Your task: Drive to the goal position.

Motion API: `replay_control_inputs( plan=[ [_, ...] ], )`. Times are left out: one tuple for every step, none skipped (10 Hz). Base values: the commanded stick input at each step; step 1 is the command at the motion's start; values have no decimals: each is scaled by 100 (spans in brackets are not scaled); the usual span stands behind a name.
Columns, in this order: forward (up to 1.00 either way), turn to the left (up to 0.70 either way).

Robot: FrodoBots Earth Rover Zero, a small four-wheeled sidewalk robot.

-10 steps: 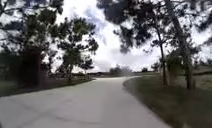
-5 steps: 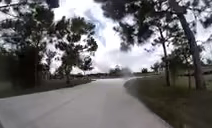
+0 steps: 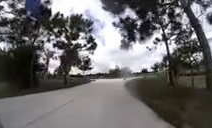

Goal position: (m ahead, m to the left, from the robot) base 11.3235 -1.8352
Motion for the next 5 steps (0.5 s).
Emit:
replay_control_inputs(
  plan=[
    [60, 1],
    [60, 1],
    [60, 1],
    [60, 1],
    [60, 1]
  ],
)
